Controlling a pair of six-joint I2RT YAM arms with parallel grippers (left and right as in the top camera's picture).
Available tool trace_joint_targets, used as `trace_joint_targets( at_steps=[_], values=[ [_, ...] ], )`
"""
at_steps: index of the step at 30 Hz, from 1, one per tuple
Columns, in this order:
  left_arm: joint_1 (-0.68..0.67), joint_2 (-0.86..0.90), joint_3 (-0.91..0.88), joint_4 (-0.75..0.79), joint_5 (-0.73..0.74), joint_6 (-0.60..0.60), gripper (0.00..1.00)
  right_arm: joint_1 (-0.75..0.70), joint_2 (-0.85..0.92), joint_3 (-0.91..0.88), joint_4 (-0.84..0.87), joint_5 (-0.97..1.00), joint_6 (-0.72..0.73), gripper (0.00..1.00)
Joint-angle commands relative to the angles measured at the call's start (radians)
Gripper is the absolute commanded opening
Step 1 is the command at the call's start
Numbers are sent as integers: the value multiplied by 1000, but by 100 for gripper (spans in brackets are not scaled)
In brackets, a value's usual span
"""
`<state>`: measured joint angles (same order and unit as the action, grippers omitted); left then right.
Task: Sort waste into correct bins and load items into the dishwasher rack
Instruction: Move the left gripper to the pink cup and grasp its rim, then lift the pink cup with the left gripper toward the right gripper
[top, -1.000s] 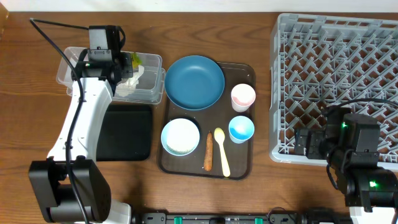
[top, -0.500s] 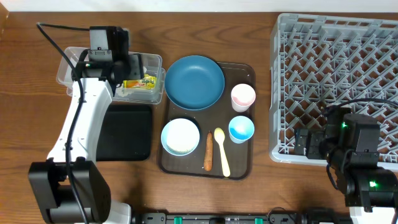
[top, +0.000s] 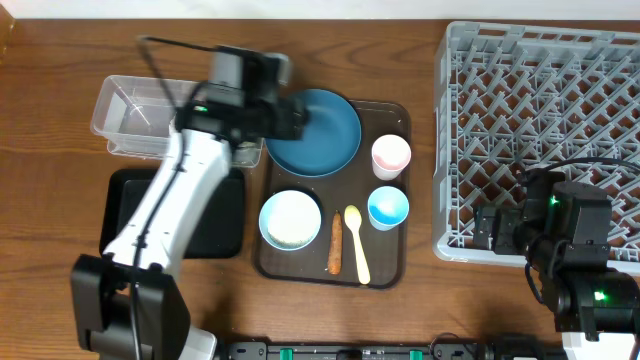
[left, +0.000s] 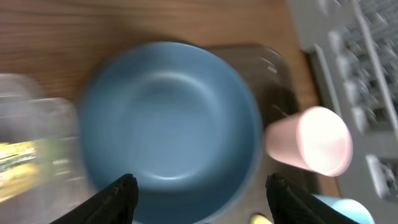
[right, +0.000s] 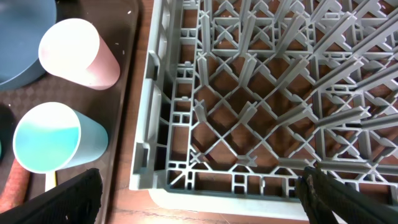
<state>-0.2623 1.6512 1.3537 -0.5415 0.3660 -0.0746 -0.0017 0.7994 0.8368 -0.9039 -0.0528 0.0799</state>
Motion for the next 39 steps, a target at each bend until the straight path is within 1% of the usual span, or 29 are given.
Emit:
trace_joint_targets(
  at_steps=[1, 6, 16, 23, 26, 28, 30, 33, 34, 36, 37, 39],
  values=[
    [-96, -17, 24, -4, -77, -5, 68, 13, 0, 20, 2, -4, 13, 99],
    [-204, 14, 80, -11, -158, -6, 67, 13, 0, 20, 2, -4, 13, 99],
    [-319, 185, 87, 37, -161, -5, 67, 13, 0, 19, -9, -4, 13, 99],
    [-355, 290, 87, 106, -161, -6, 66, 13, 0, 19, -10, -4, 13, 99],
    [-356, 325, 87, 106, -162, -6, 60, 13, 0, 19, -9, -4, 13, 99],
    [-356, 340, 87, 106, -162, -6, 51, 13, 0, 19, -9, -4, 13, 99],
    [-356, 350, 87, 106, -162, -6, 37, 13, 0, 19, -10, -4, 13, 99],
    [-356, 351, 87, 106, -161, -6, 29, 13, 0, 19, -10, -4, 13, 99],
    [-356, 351, 87, 106, -162, -6, 28, 13, 0, 19, -10, -4, 13, 99],
    [-356, 351, 86, 98, -162, -6, 24, 13, 0, 19, -10, -4, 13, 99],
    [-356, 351, 85, 93, -162, -6, 20, 13, 0, 19, -10, -4, 13, 99],
    [-356, 350, 85, 82, -161, -6, 10, 13, 0, 19, -10, -4, 13, 99]
  ],
)
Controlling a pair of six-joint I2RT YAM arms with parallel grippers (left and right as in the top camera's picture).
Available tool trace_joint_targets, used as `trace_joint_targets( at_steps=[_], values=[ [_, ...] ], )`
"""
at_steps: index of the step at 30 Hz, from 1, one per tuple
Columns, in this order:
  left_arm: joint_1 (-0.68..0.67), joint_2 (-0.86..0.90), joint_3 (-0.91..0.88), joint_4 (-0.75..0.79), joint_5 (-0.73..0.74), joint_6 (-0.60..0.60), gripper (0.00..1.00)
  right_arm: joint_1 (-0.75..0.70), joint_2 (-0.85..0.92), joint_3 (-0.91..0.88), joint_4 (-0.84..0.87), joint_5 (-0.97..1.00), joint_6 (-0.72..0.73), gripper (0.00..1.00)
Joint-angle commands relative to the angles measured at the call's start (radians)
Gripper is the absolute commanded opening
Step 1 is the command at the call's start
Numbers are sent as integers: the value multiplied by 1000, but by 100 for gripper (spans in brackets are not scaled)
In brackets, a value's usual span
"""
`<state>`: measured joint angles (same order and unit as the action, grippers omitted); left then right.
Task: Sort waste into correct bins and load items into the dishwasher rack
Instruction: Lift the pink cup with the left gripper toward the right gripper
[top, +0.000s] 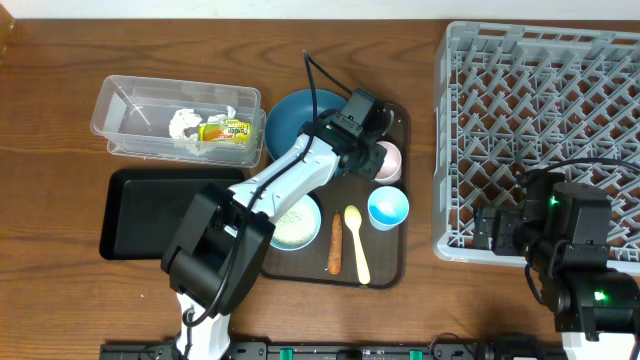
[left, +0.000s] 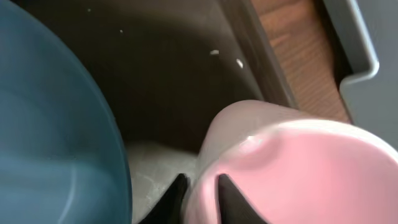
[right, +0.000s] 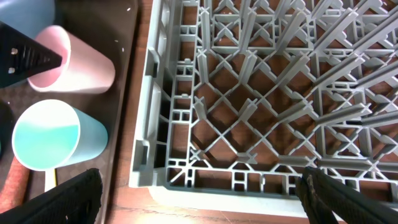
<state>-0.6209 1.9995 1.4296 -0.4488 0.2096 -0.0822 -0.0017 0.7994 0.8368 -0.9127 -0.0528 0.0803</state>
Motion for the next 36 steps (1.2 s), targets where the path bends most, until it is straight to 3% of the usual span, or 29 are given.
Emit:
trace_joint_targets(
  at_steps=[1, 12, 16, 20, 23, 28, 36],
  values=[
    [4, 0, 10, -11, -5, 0, 7, 13, 0, 19, -2, -4, 13, 99],
    [133, -163, 11, -10, 144, -160, 6, 12, 47, 19, 1, 138, 107, 99],
    [265, -220, 11, 0, 460, -246, 6, 13, 101, 19, 37, 79, 105, 99],
    [372, -215, 11, 21, 811, -257, 6, 12, 176, 19, 152, -180, -11, 99],
    [422, -208, 0, 20, 1007, -185, 6, 13, 247, 19, 282, -567, -179, 99],
    [452, -207, -14, 20, 1159, -158, 7, 13, 365, 19, 426, -1075, -335, 99],
    [386, -207, -14, 17, 1272, -158, 6, 16, 490, 19, 586, -1213, -338, 99]
  ],
)
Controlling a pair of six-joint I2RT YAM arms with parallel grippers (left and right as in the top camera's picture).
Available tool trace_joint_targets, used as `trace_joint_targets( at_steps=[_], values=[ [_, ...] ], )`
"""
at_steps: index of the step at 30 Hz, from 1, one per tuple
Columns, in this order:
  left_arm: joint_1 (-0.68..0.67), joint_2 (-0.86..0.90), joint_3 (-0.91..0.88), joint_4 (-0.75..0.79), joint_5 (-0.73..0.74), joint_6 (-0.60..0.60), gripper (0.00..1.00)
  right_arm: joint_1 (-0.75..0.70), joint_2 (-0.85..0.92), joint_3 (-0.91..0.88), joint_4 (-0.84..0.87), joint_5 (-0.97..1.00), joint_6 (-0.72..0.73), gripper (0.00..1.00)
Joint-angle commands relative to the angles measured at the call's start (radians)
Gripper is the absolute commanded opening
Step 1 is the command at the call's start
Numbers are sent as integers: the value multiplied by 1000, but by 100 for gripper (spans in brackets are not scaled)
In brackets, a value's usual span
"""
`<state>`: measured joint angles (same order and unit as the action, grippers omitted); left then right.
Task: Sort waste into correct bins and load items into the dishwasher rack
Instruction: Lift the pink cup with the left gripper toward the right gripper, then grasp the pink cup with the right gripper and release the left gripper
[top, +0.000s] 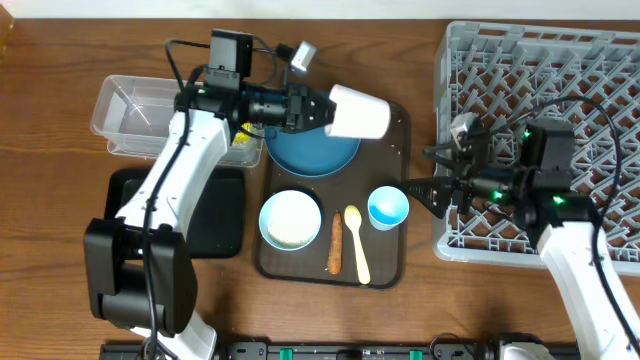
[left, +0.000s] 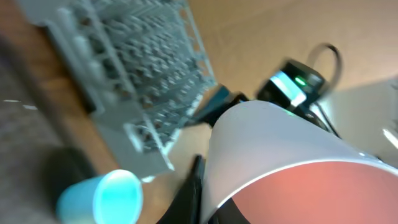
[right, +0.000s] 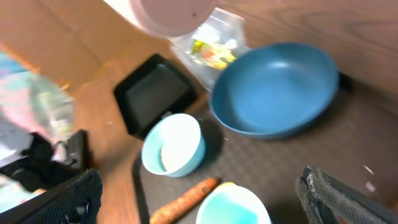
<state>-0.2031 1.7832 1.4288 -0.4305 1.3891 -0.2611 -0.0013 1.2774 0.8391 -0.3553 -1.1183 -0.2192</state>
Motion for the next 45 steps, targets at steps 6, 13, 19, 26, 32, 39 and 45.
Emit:
trace_joint_targets(
  at_steps=[6, 13, 19, 26, 32, 39, 45],
  values=[
    [-97, 9, -13, -1, 91, 21, 6, 16, 14, 17, 210, -172, 84, 99],
    [-145, 9, -13, -2, 50, 19, 6, 16, 14, 17, 354, -194, 208, 99],
    [-156, 9, -13, -1, 27, 20, 6, 16, 14, 17, 421, -260, 279, 96],
    [-156, 9, -13, -1, 27, 16, 6, 16, 14, 17, 435, -264, 301, 90],
    [-156, 9, -13, -2, 28, 12, 6, 16, 14, 17, 443, -277, 301, 84],
    [-156, 9, -13, -1, 28, -4, 6, 37, 14, 17, 489, -266, 301, 83],
    [-156, 9, -13, -1, 28, -11, 6, 83, 14, 17, 491, -216, 301, 83]
  ],
)
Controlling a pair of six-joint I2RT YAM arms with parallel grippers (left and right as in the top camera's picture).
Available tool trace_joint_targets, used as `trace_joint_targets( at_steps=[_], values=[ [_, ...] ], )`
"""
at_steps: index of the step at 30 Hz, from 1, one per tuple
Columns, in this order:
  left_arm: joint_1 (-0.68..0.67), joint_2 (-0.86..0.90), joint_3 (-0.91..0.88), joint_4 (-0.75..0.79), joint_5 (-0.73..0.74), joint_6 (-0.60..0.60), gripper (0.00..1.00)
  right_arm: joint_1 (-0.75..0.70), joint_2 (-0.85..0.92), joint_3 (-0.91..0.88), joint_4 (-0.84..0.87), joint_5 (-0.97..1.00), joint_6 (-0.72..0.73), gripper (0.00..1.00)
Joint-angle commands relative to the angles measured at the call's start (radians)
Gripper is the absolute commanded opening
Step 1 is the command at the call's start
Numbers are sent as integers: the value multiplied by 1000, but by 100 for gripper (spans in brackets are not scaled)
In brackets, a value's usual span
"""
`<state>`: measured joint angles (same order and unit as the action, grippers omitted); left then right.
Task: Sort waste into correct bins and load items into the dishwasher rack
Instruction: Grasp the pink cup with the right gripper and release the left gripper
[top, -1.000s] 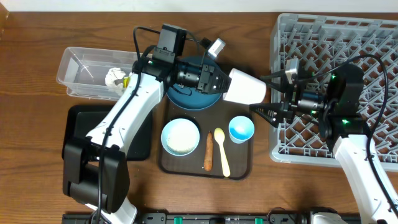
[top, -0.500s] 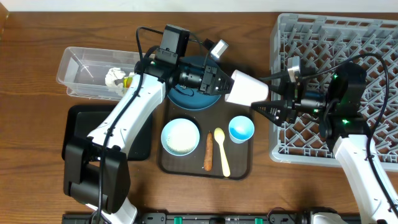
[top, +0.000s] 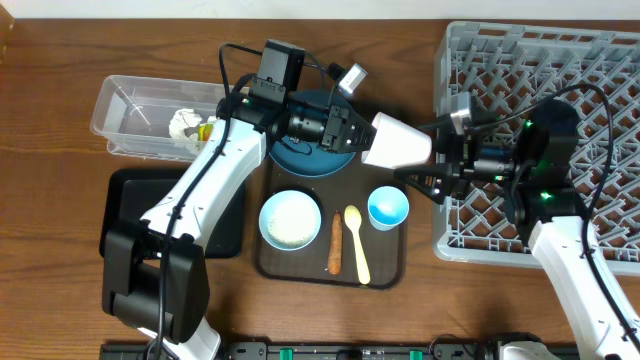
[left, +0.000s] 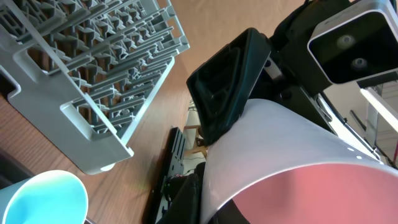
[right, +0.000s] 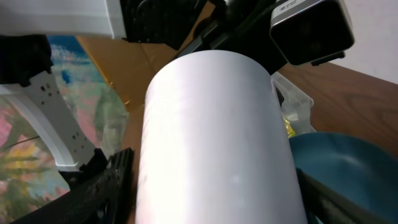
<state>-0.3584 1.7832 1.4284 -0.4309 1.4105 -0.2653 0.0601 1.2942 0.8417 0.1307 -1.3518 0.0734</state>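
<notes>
The pink cup (top: 398, 140) hangs sideways over the brown tray's (top: 392, 272) right edge, base pointing right. My left gripper (top: 362, 138) is shut on its rim, one finger (left: 189, 194) outside the wall of the cup (left: 280, 149). My right gripper (top: 428, 156) is open, with the base of the cup (right: 214, 124) between its spread fingers (right: 109, 186). The grey dishwasher rack (top: 540, 70) stands at the right. On the tray are a blue plate (top: 300, 152), a pale bowl (top: 291, 219), a blue cup (top: 388, 206), a yellow spoon (top: 356, 242) and a carrot-like stick (top: 335, 244).
A clear bin (top: 150, 105) holding wrappers sits at the upper left, with a black tray bin (top: 125, 215) below it. The rack's near corner (left: 93, 149) and the blue cup (left: 37, 196) lie below the held cup.
My left gripper has carried the pink cup to the right, from over the blue plate to the tray's right edge. My right gripper now has its open fingers around the cup's base.
My left gripper was open above the blue plate while the pink cup stood on the tray. Then it was at the cup's rim. Then it held the cup sideways in the air, with the right arm turned toward it. Now the cup lies between both grippers.
</notes>
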Motion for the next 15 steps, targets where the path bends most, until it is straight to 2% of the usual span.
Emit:
trace_joint_targets(
  at_steps=[1, 15],
  values=[
    [-1, 9, -13, 0, 7, -6, 6, 24, -3, 14, 6, 18, 8, 82],
    [-1, 9, -13, 0, 6, -6, 7, 24, -3, 14, 8, 80, 8, 79]
  ],
)
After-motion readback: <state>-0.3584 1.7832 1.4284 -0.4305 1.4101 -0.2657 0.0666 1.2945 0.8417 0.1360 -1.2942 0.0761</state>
